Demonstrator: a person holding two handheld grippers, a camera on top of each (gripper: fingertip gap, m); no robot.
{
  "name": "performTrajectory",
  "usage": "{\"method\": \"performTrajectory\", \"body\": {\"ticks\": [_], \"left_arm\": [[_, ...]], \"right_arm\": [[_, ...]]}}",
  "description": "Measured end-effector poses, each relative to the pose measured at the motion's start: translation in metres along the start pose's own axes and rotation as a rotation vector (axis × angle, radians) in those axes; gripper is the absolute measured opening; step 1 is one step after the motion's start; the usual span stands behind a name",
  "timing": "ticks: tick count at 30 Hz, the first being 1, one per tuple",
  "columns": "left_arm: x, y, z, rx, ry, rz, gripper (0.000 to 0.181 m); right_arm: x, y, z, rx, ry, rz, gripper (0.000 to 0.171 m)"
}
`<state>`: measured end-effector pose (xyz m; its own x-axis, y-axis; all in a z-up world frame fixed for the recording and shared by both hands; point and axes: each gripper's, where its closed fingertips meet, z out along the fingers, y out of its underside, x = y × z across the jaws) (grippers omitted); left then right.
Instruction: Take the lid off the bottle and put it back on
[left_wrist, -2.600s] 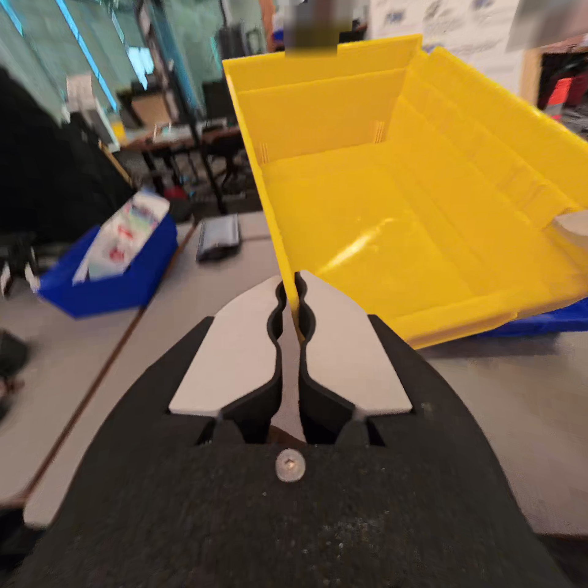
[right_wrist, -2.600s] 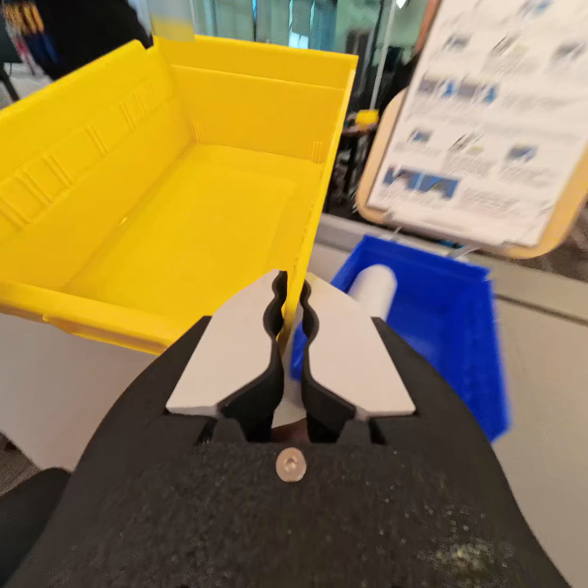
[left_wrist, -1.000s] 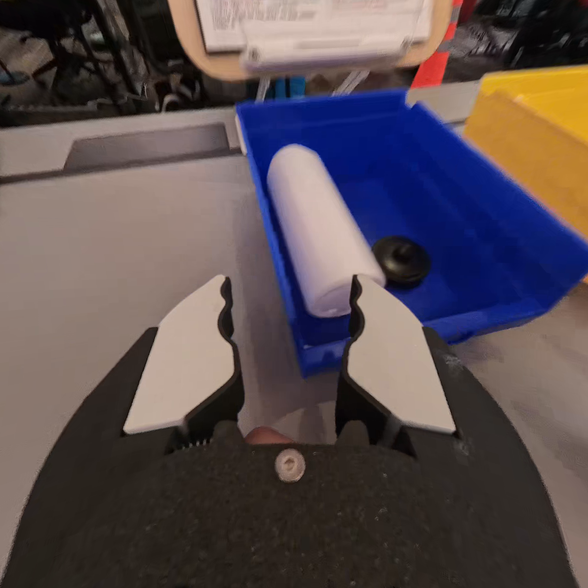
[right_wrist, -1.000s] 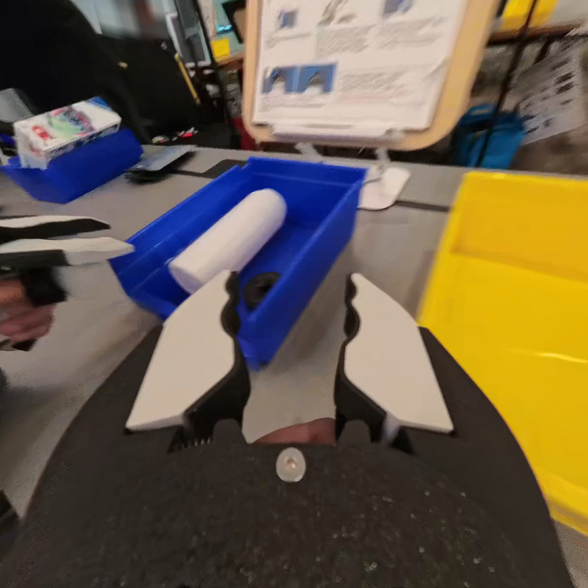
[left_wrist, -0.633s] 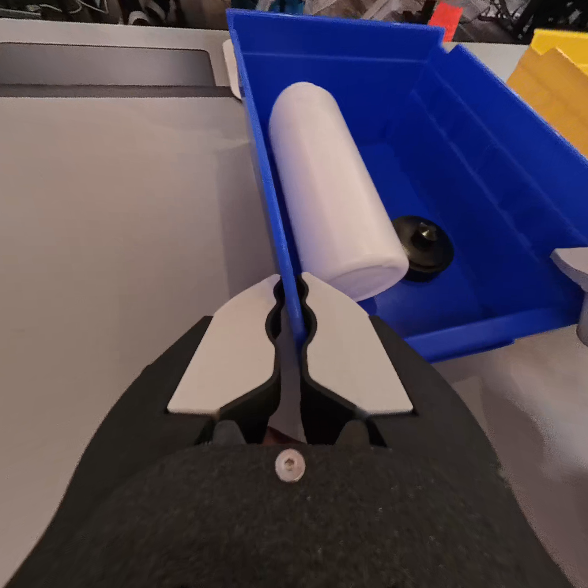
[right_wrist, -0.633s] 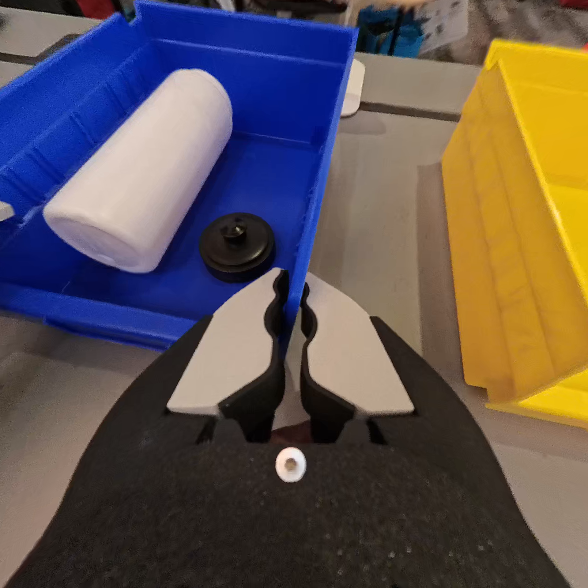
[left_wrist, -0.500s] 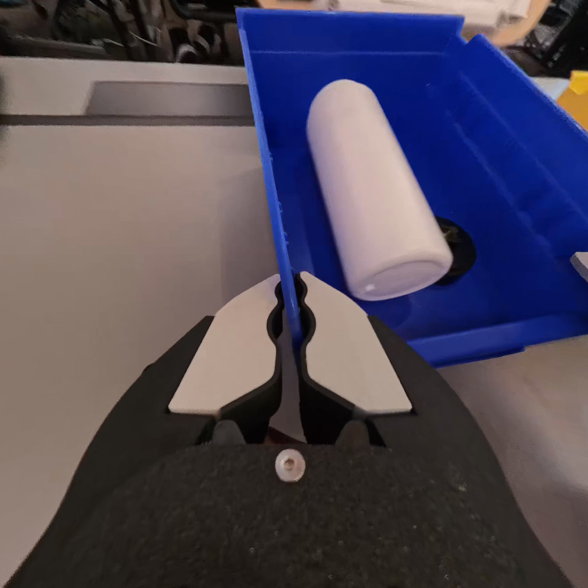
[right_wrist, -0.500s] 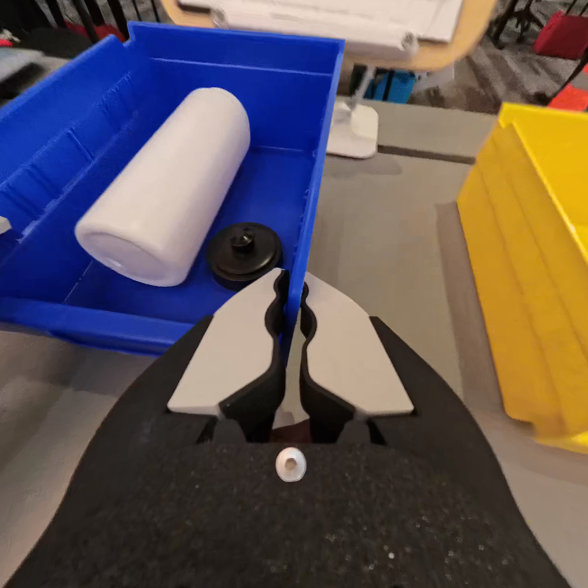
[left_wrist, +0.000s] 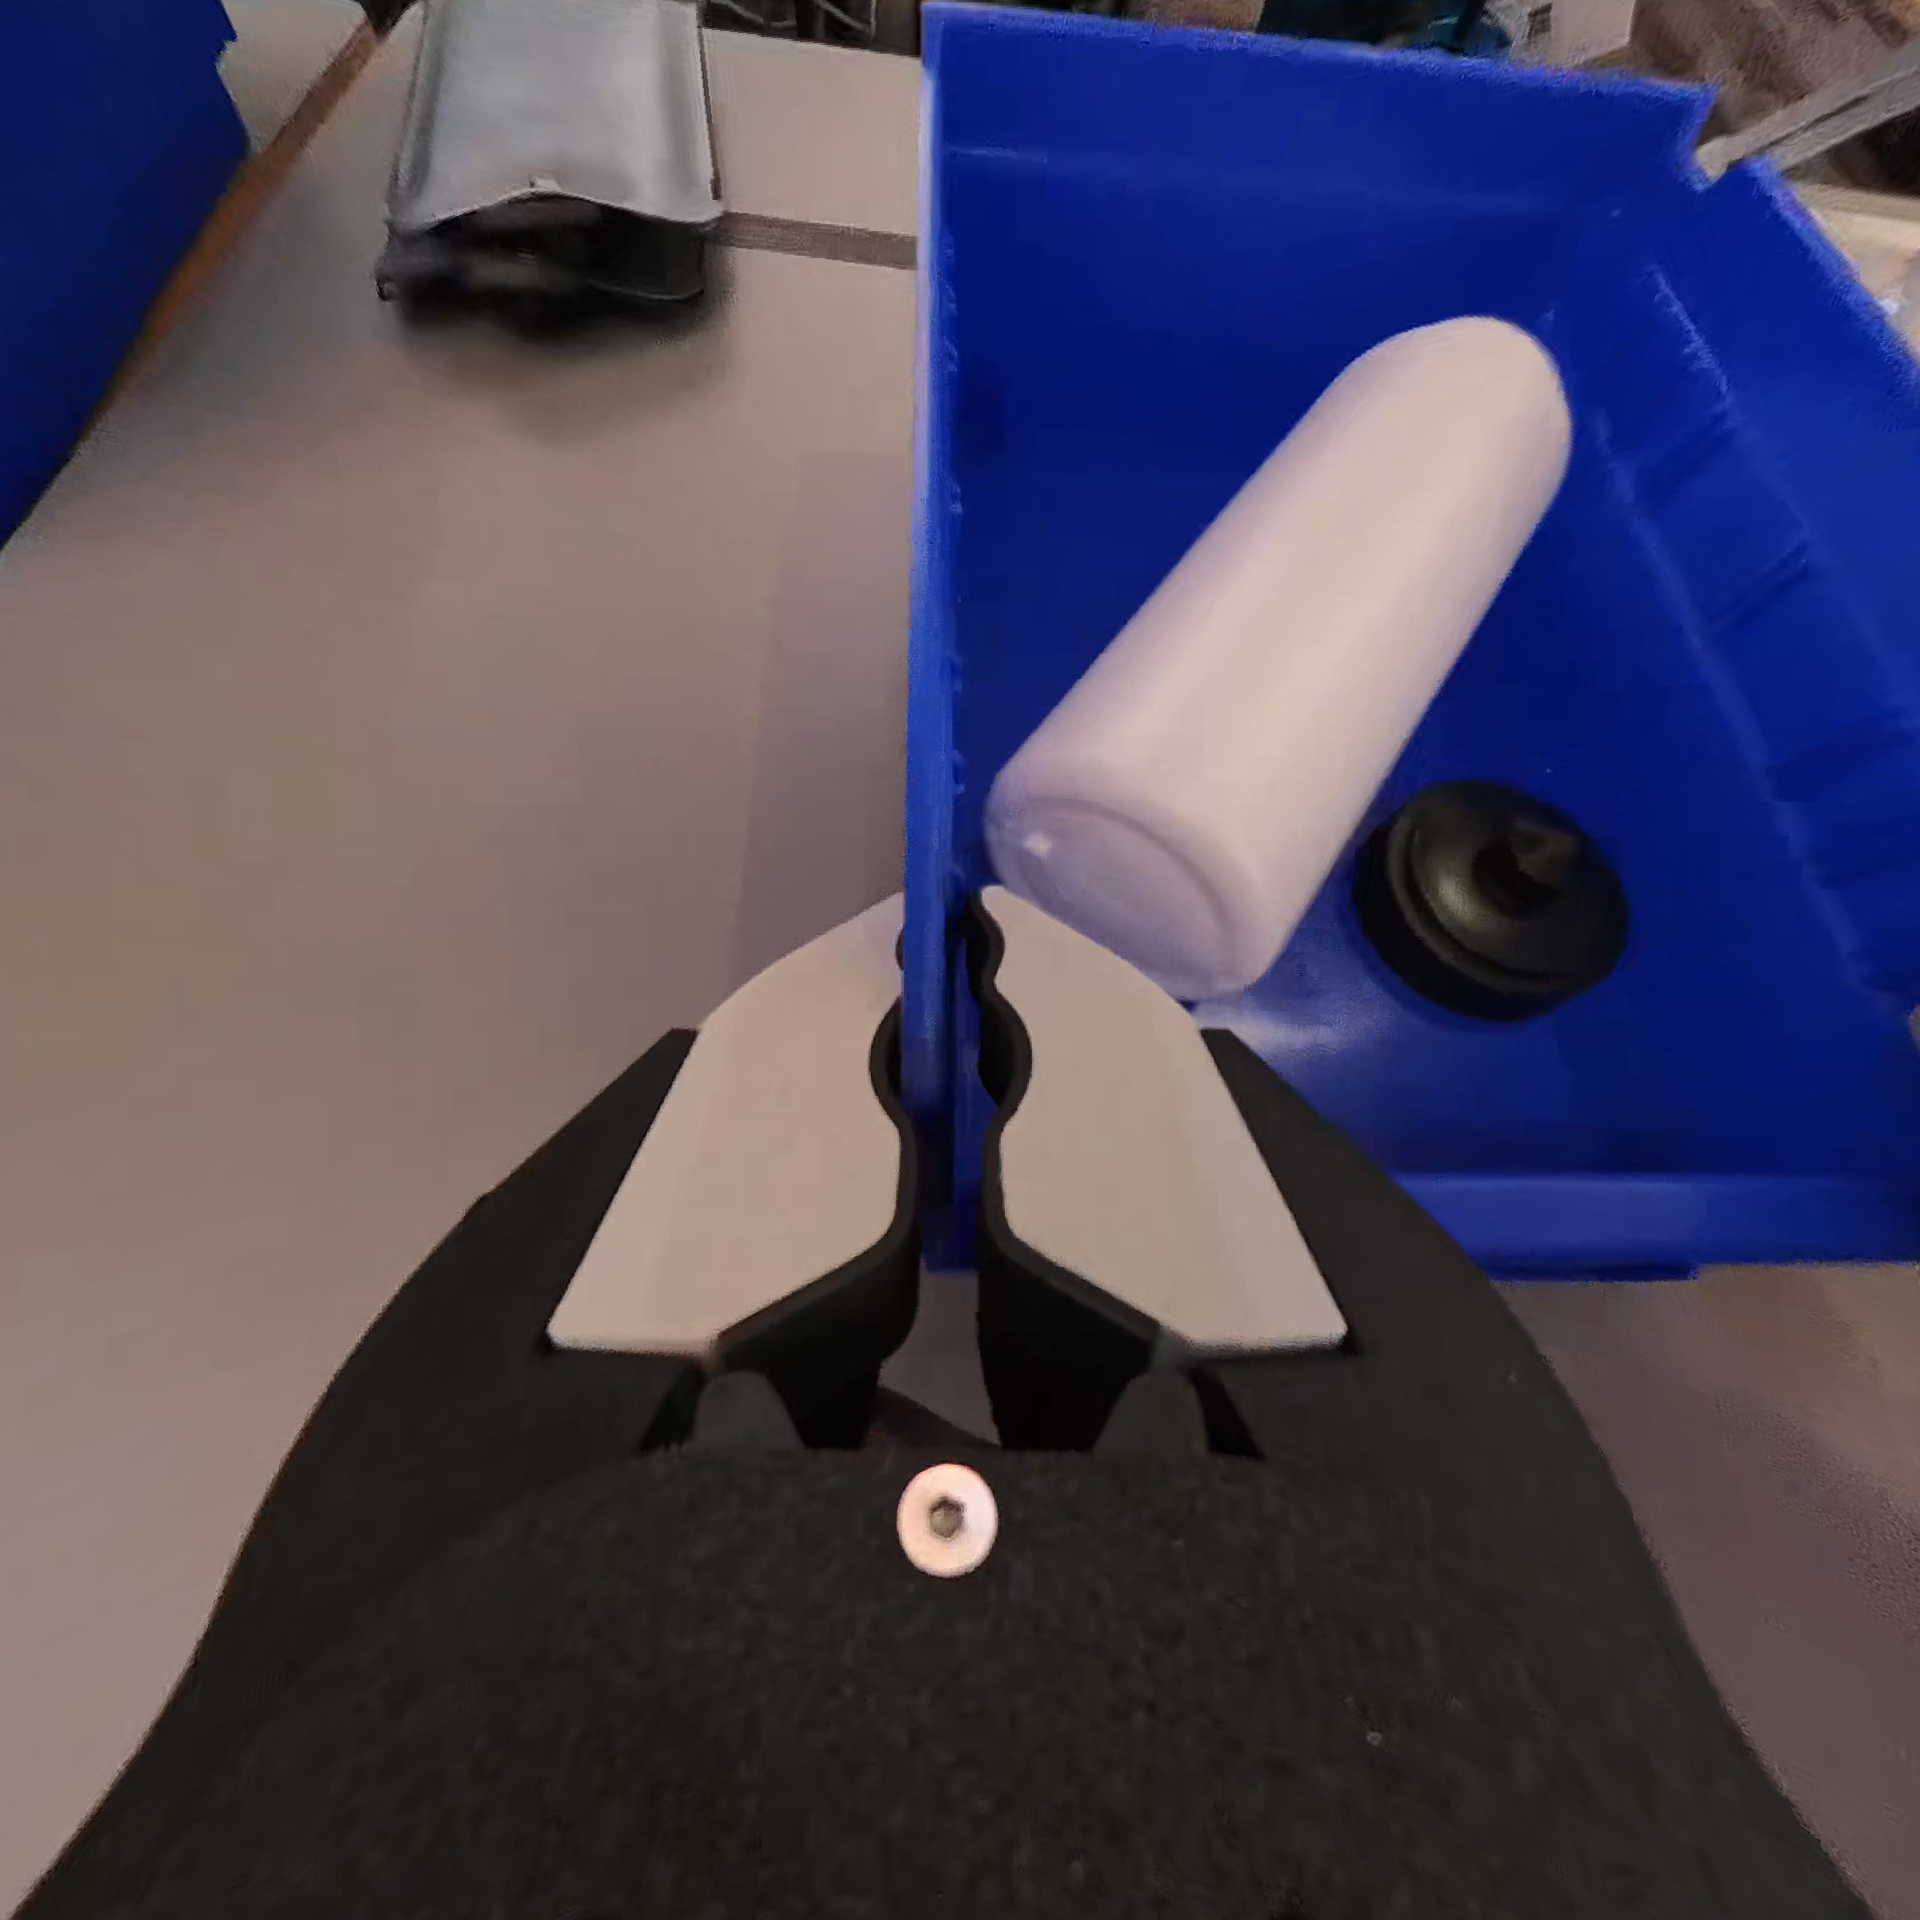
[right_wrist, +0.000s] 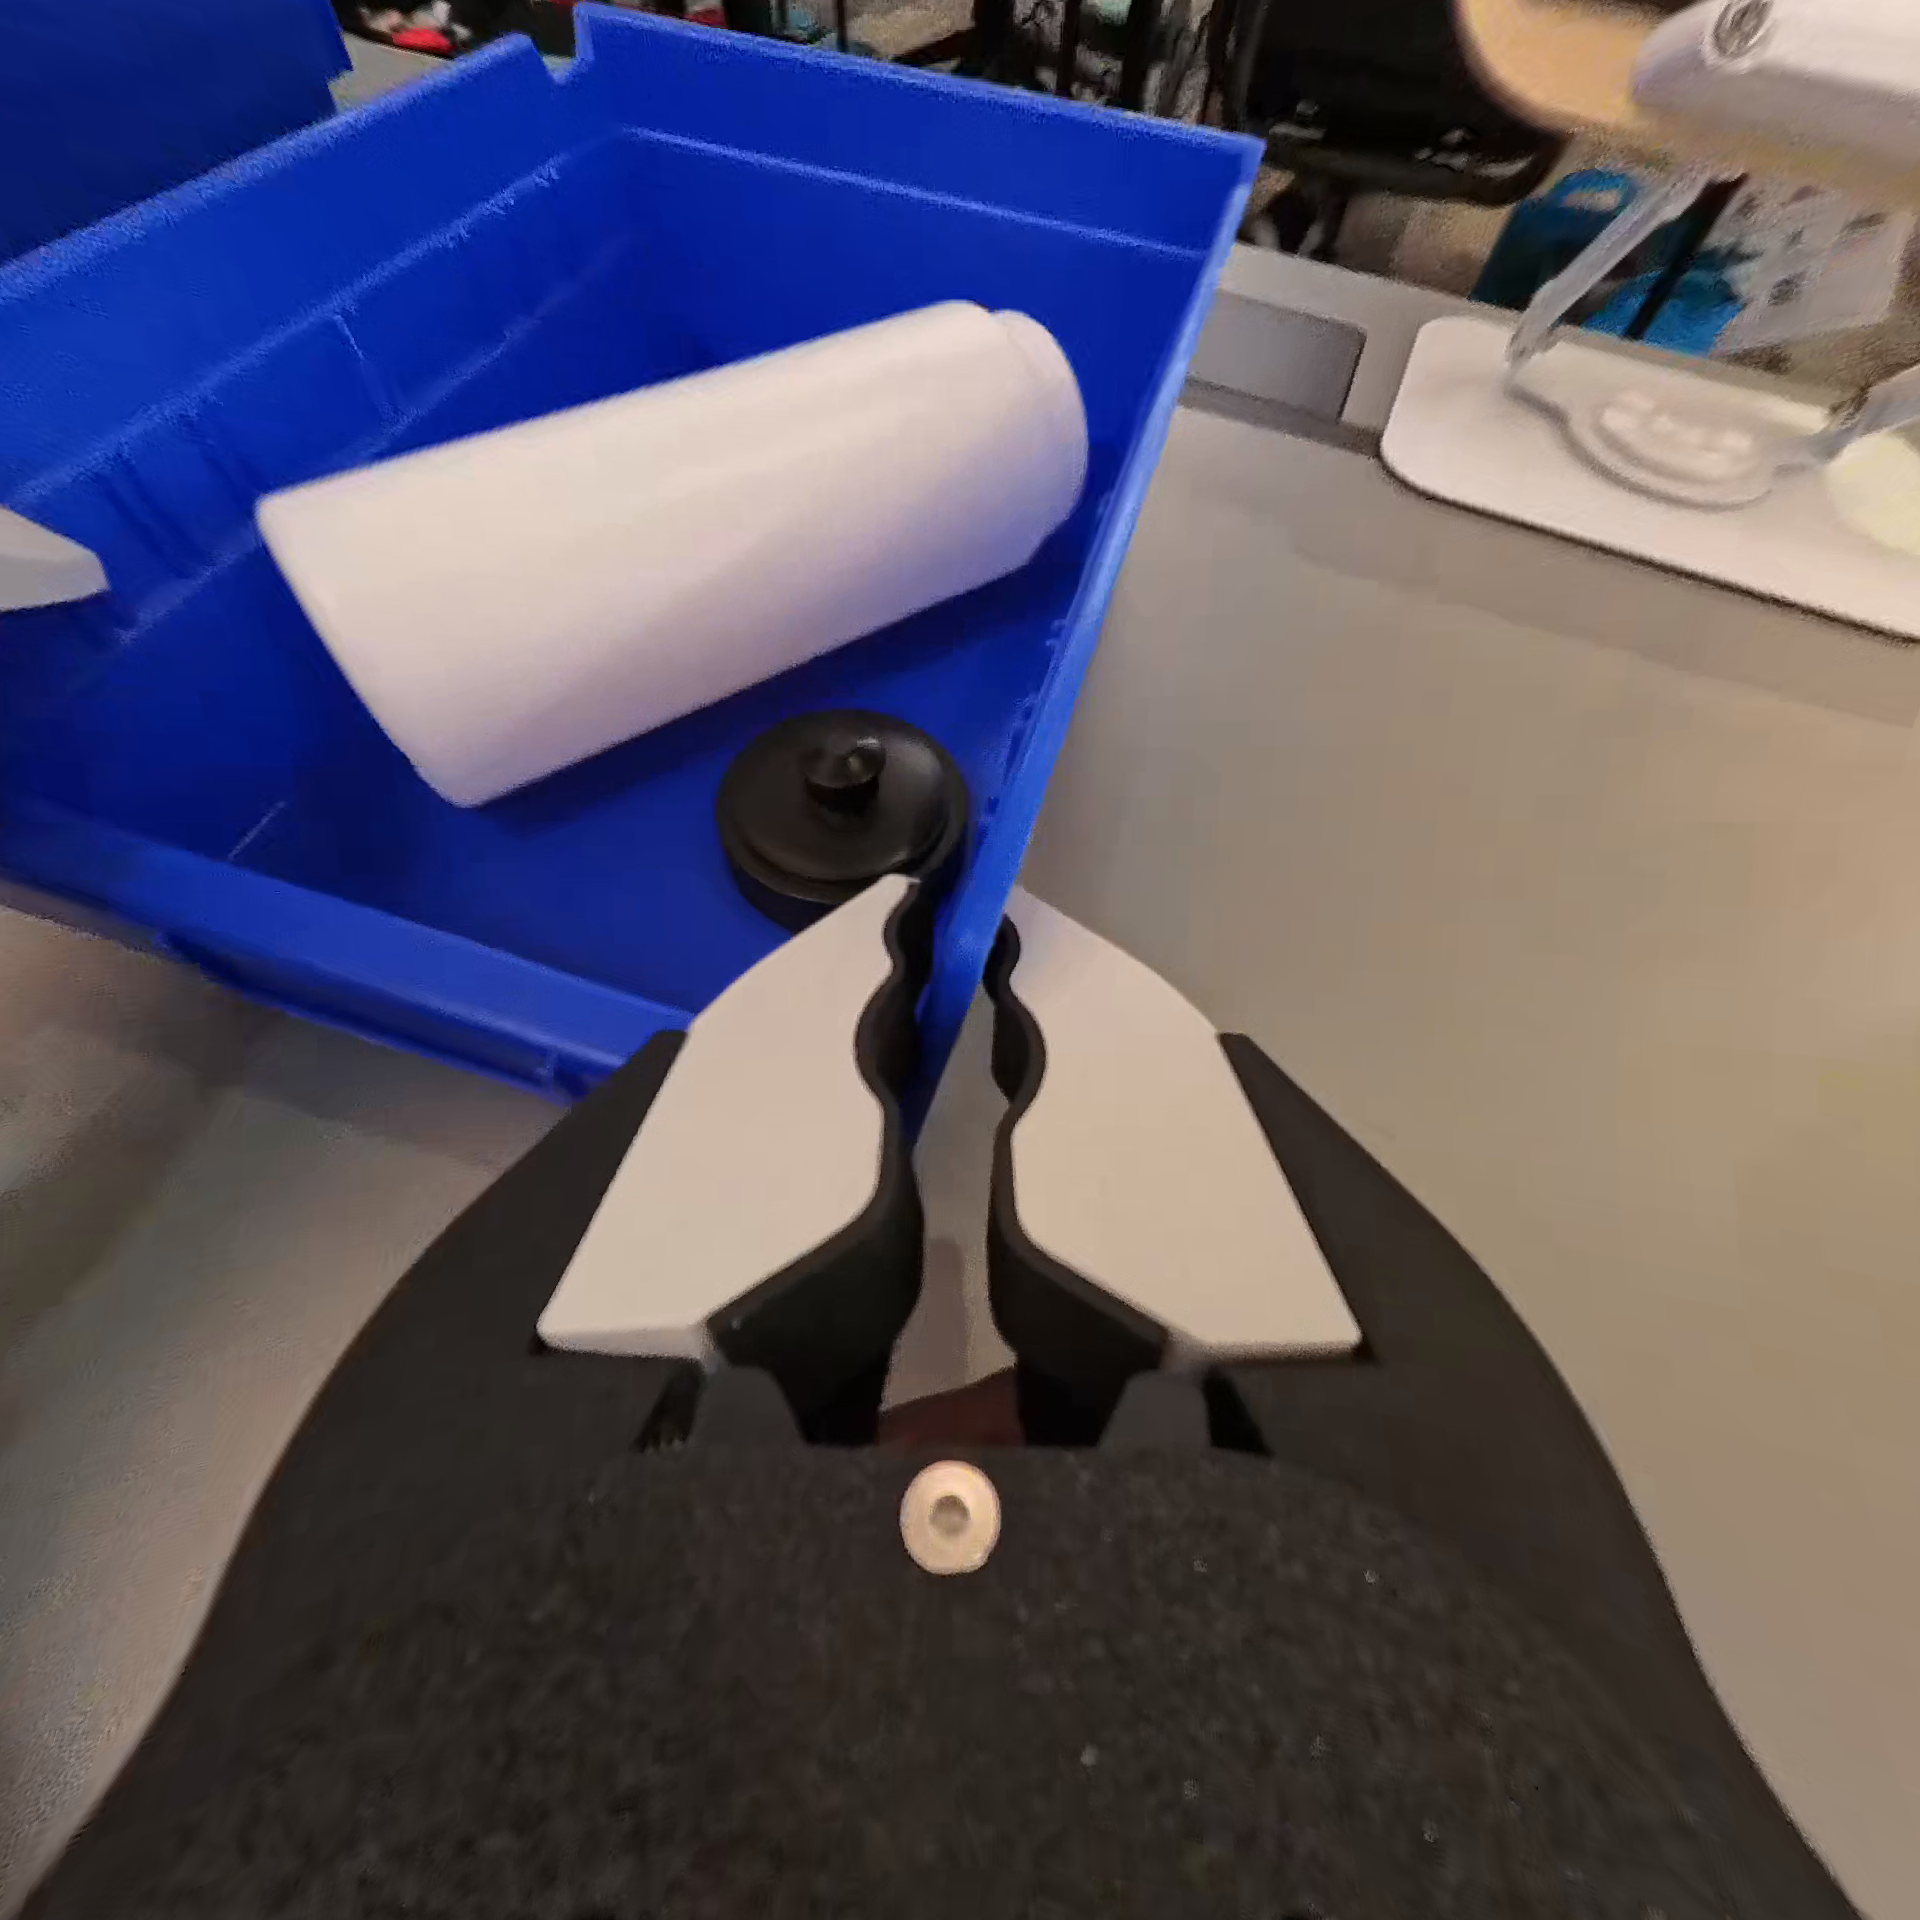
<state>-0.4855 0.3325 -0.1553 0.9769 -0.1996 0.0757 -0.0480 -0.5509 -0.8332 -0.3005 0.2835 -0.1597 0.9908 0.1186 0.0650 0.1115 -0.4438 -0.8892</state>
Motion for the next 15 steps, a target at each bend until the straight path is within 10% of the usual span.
{"method": "performTrajectory", "body": {"ticks": [10, 15], "left_arm": [[0.008, -0.058, -0.066, 0.202, -0.009, -0.067, 0.045], [0.123, -0.041, -0.115, 0.216, 0.337, -0.011, 0.057]], "right_arm": [[-0.011, -0.005, -0.074, -0.054, -0.510, 0.102, 0.028], [0.086, -0.009, -0.140, 0.100, -0.501, 0.024, 0.031]]}}
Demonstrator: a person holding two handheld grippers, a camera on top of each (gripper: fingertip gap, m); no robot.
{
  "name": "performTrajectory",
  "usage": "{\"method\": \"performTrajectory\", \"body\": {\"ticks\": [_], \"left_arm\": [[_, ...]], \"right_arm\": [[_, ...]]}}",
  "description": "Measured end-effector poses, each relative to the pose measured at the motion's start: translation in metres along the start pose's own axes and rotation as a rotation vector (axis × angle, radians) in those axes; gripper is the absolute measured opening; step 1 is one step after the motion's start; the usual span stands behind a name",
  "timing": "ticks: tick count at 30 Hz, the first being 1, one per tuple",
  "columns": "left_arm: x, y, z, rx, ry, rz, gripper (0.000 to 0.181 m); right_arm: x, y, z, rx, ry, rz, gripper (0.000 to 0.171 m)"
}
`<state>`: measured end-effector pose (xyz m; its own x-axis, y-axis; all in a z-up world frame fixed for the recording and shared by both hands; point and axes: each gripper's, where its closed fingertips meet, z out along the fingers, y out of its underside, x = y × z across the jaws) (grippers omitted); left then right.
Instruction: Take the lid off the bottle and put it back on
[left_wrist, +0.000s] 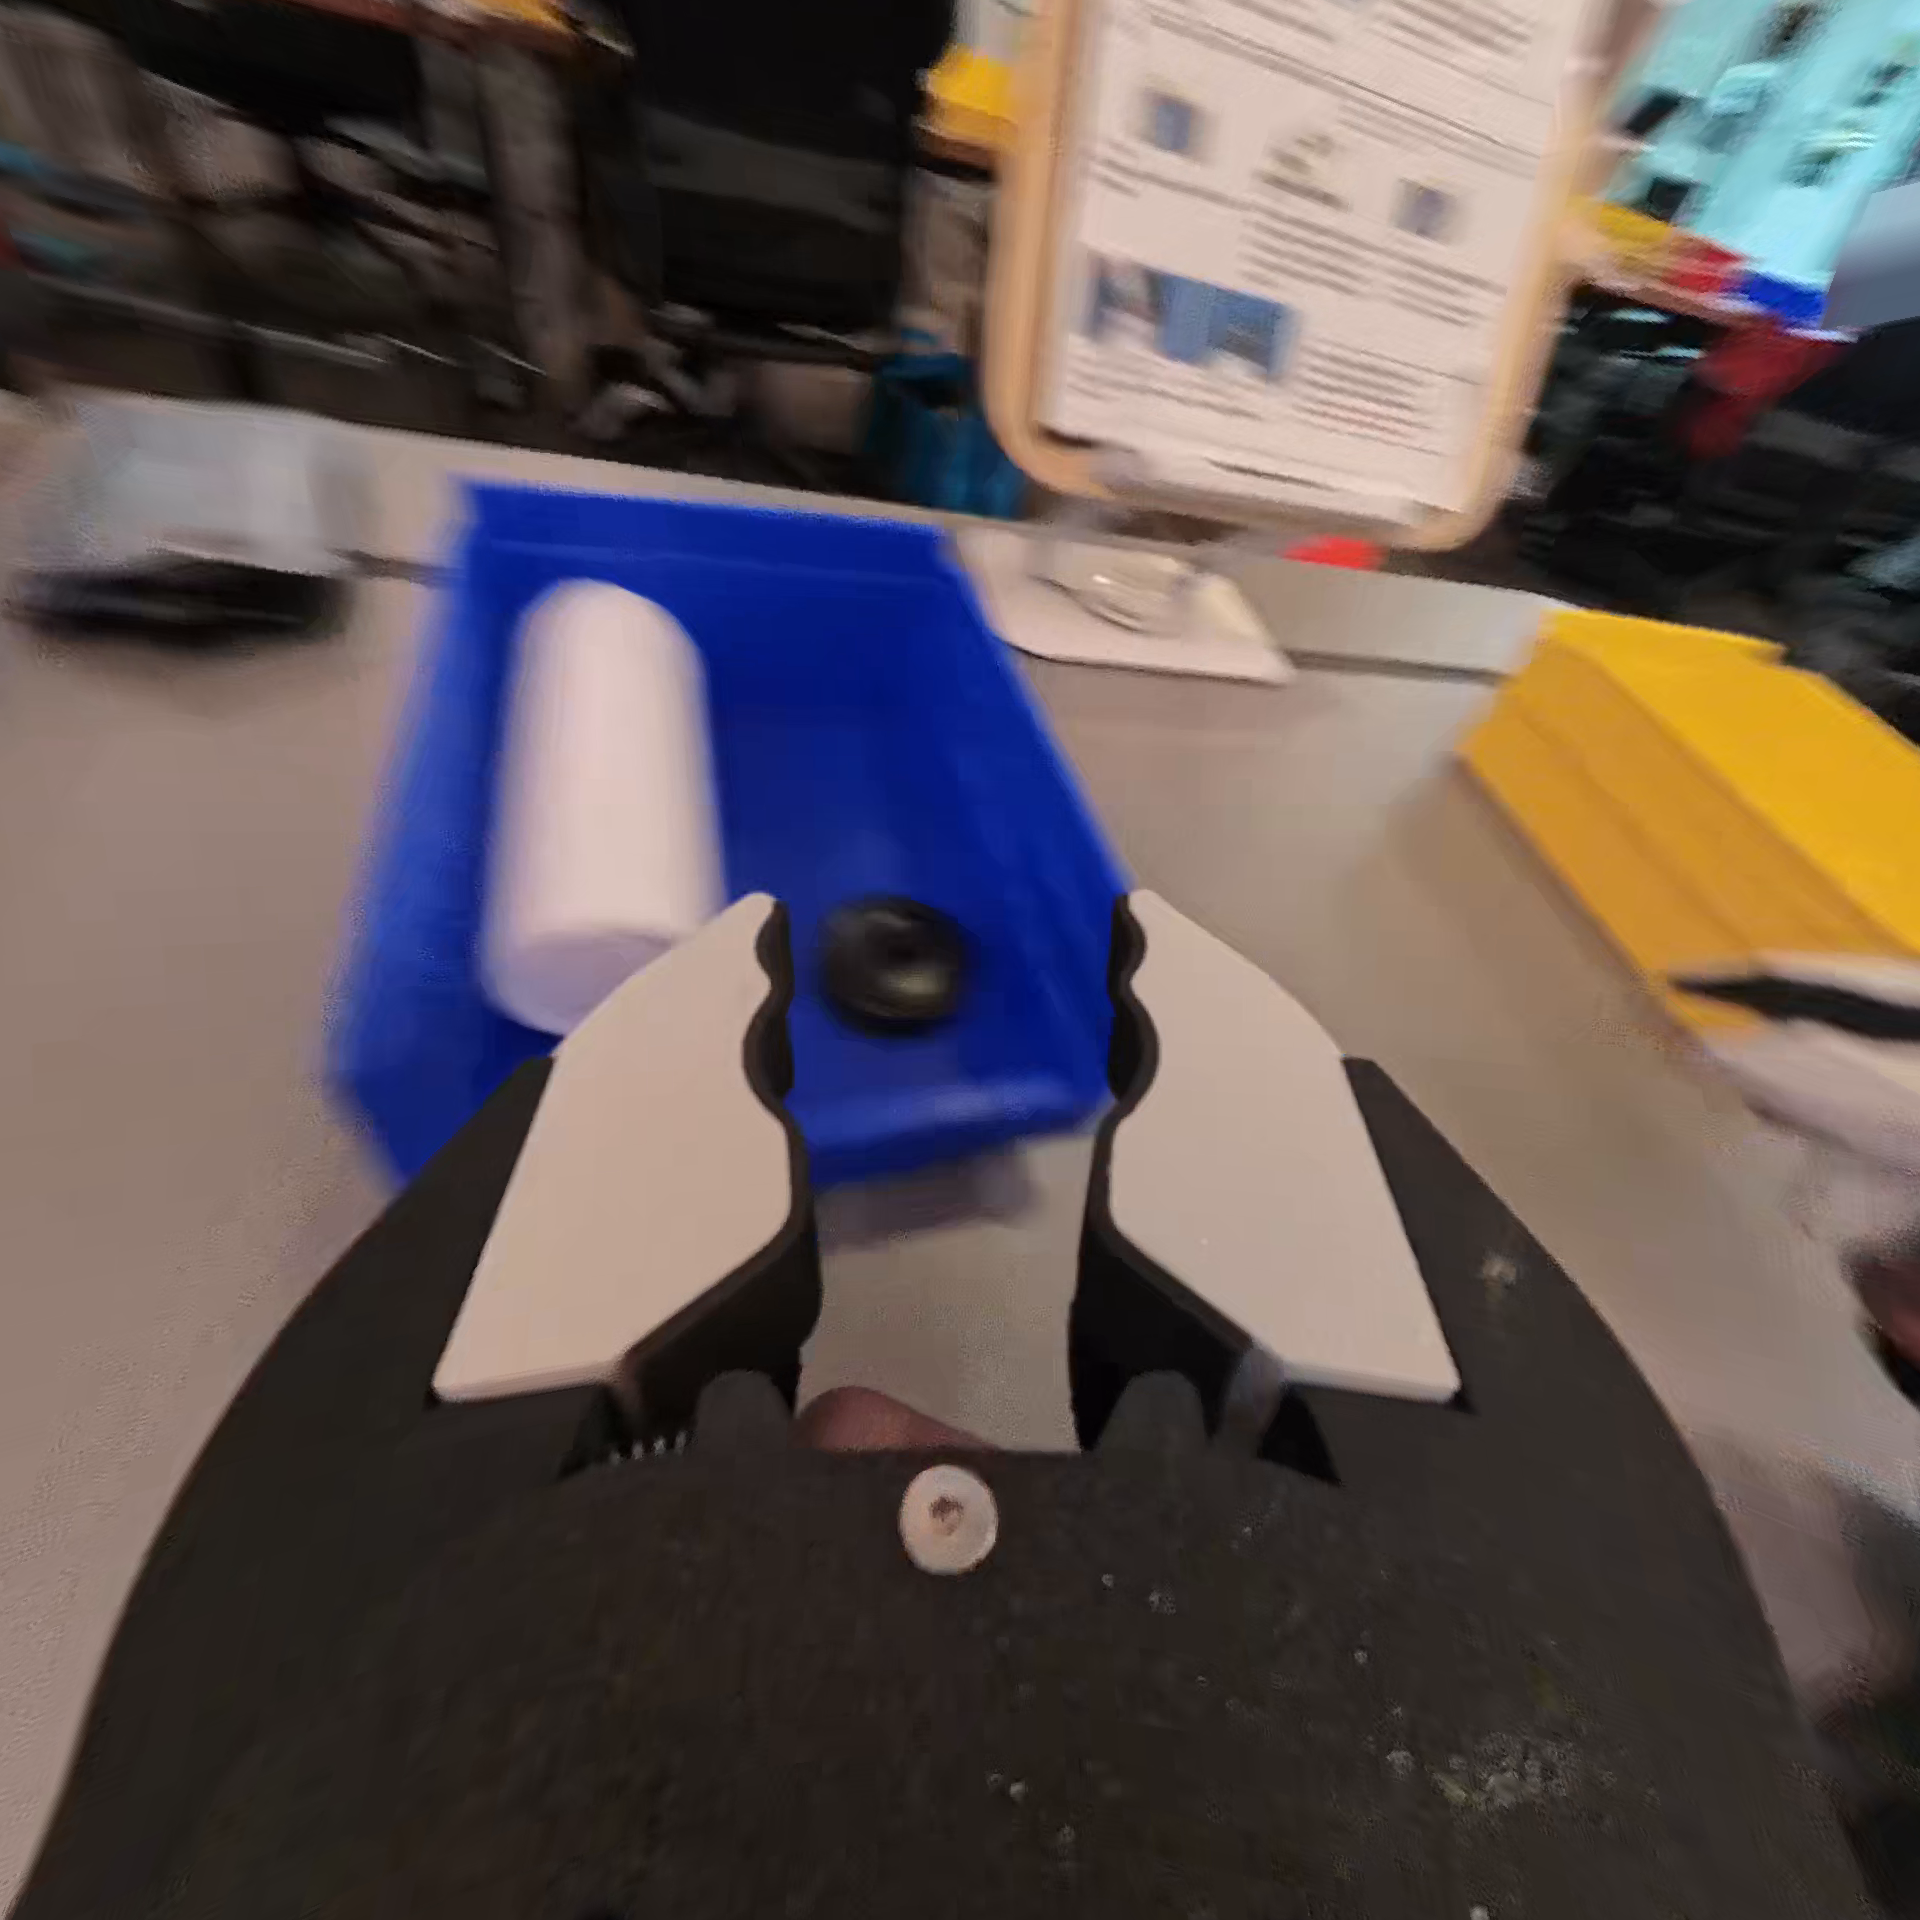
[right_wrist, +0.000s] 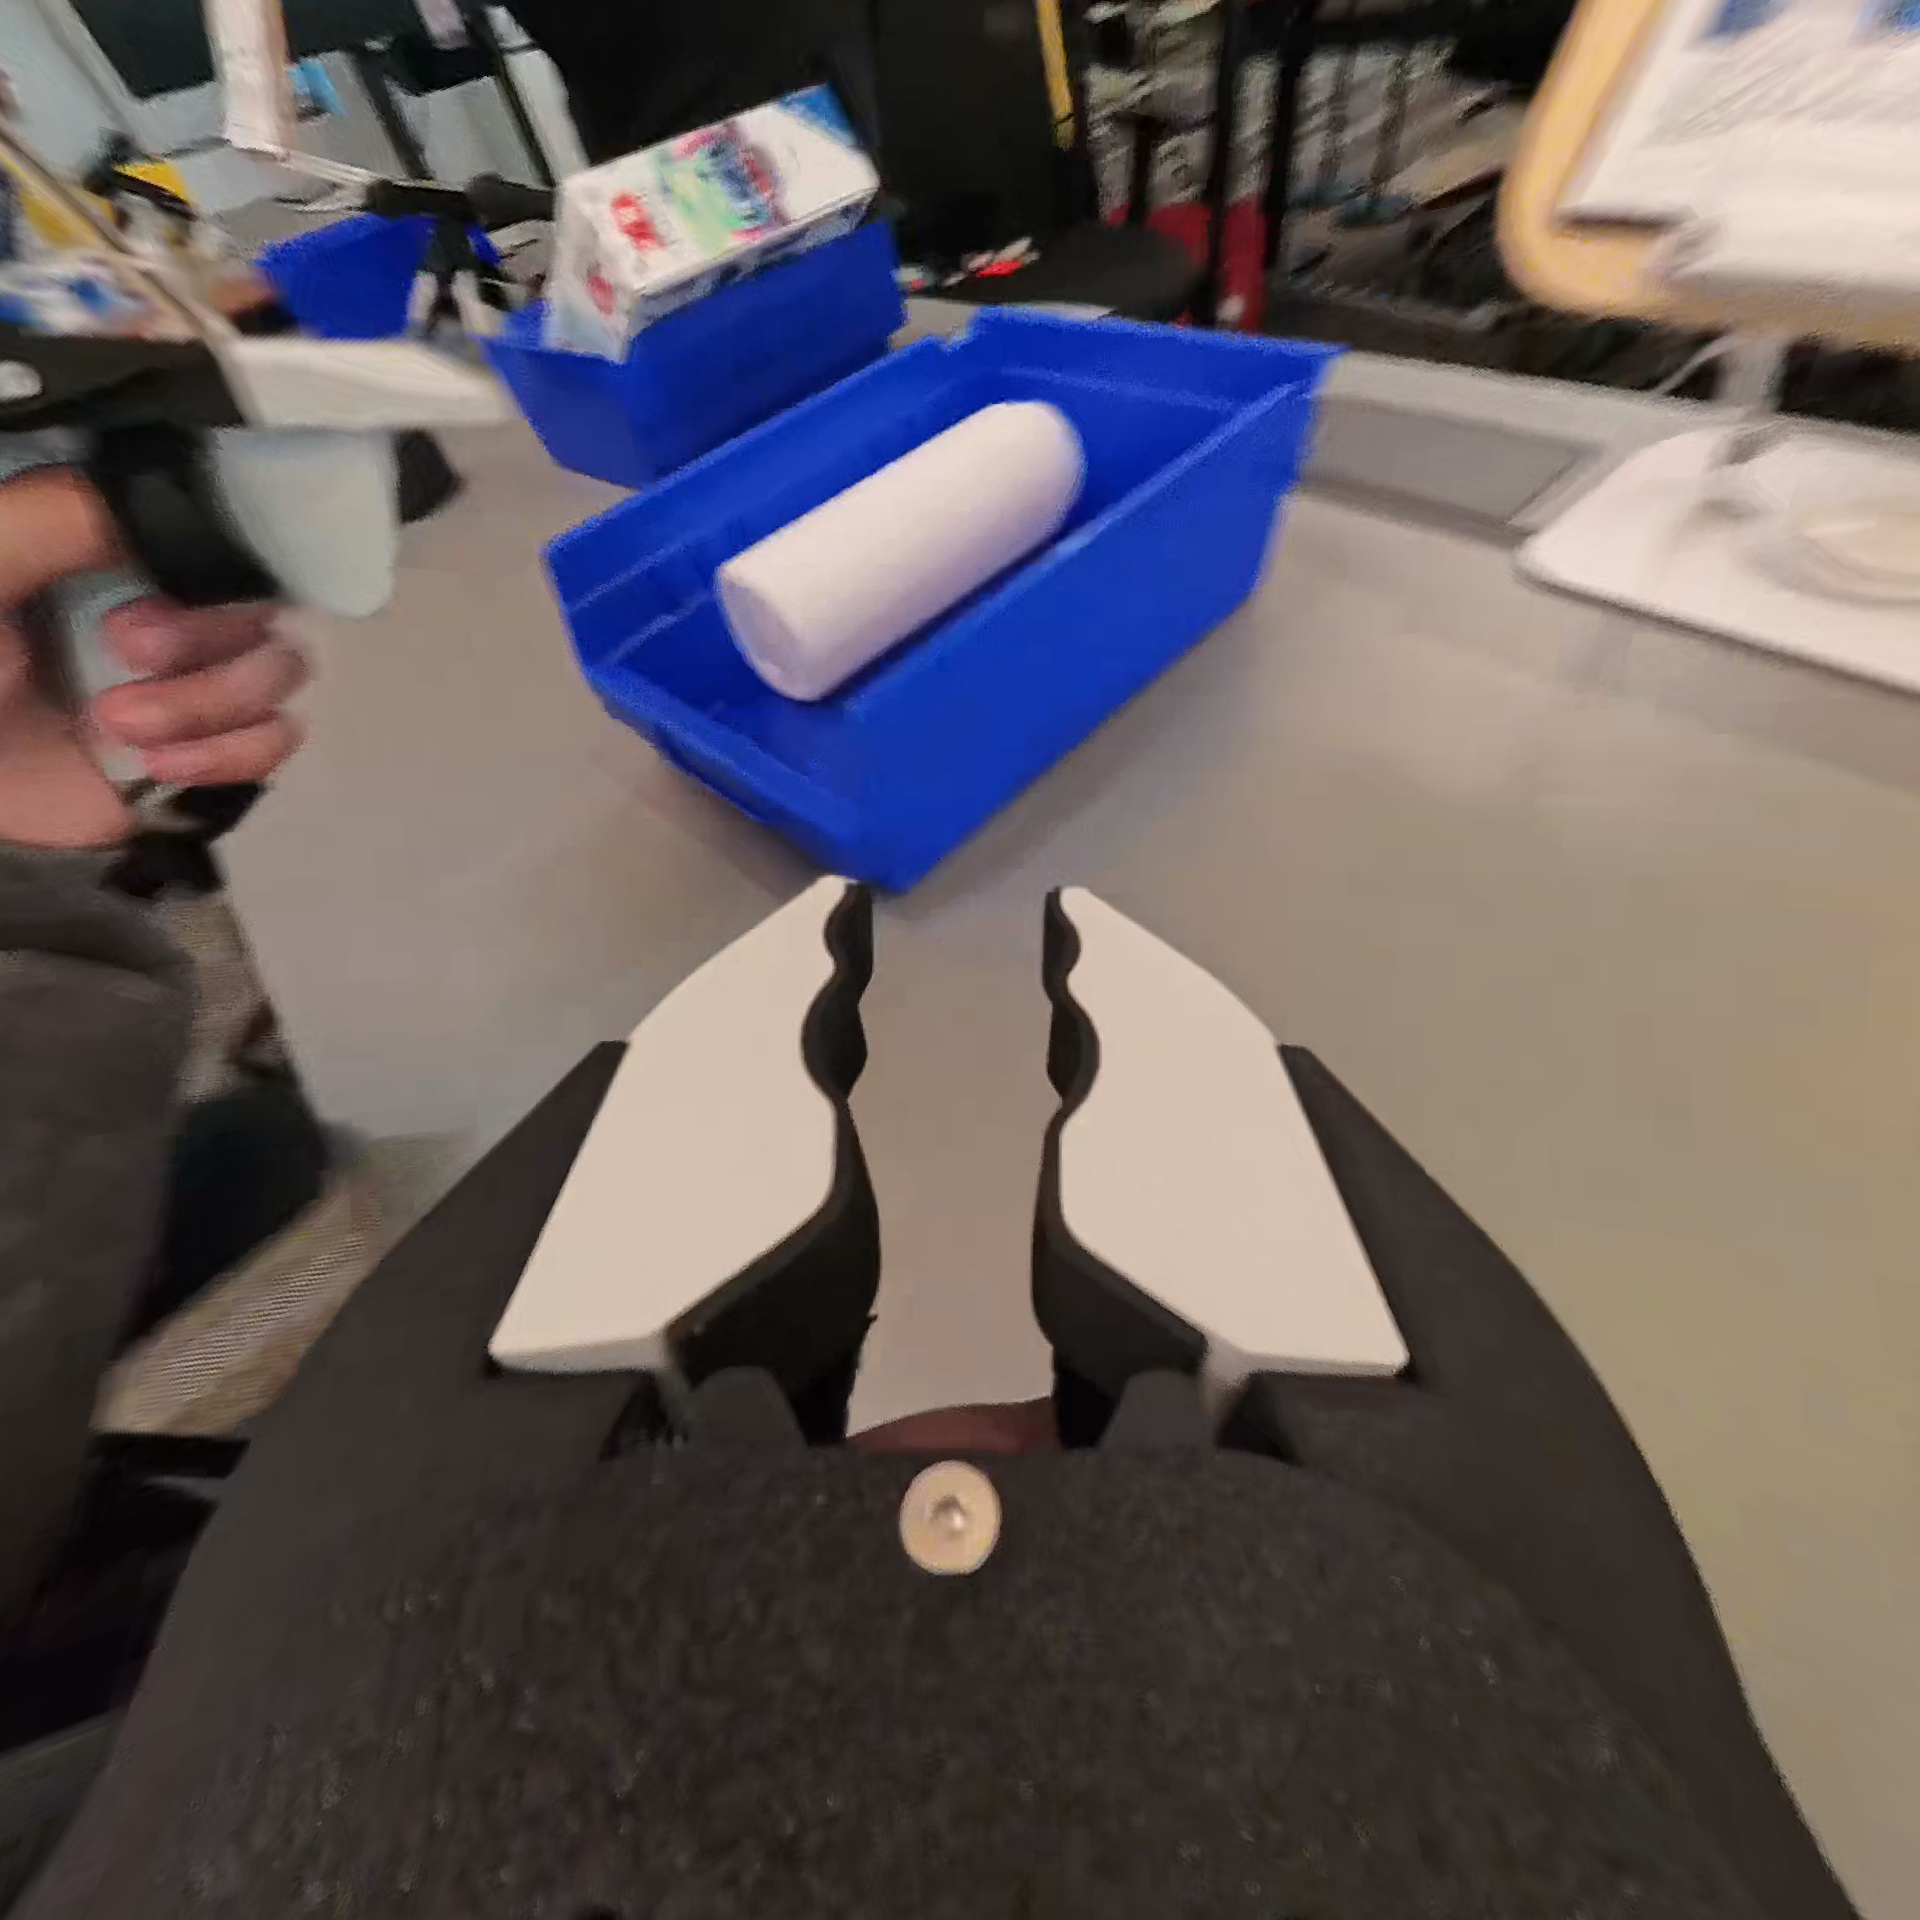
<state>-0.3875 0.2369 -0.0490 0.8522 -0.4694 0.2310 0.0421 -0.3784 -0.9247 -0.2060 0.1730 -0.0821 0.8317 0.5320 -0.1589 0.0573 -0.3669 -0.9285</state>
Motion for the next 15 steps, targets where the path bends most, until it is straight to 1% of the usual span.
{"method": "performTrajectory", "body": {"ticks": [2, 3, 5, 8, 10, 12, 15], "left_arm": [[0.045, 0.036, 0.000, -0.026, 0.154, -0.044, 0.056], [0.056, 0.055, 0.001, -0.052, 0.174, -0.064, 0.053], [0.068, 0.081, 0.008, -0.115, 0.197, -0.072, 0.054], [0.062, 0.092, 0.022, -0.130, 0.133, -0.025, 0.054], [0.062, 0.093, 0.026, -0.122, 0.123, 0.006, 0.055], [0.063, 0.094, 0.029, -0.123, 0.121, 0.027, 0.055], [0.062, 0.098, 0.031, -0.134, 0.109, 0.040, 0.057]], "right_arm": [[0.044, 0.005, -0.045, 0.026, 0.150, -0.072, 0.033], [0.067, 0.008, -0.069, 0.043, 0.237, -0.095, 0.033], [0.111, 0.017, -0.119, 0.106, 0.411, -0.129, 0.033], [0.171, 0.044, -0.189, 0.179, 0.684, -0.244, 0.031], [0.200, 0.060, -0.215, 0.147, 0.804, -0.305, 0.023], [0.226, 0.068, -0.230, 0.104, 0.887, -0.266, 0.023], [0.234, 0.076, -0.221, 0.109, 0.813, -0.110, 0.025]]}}
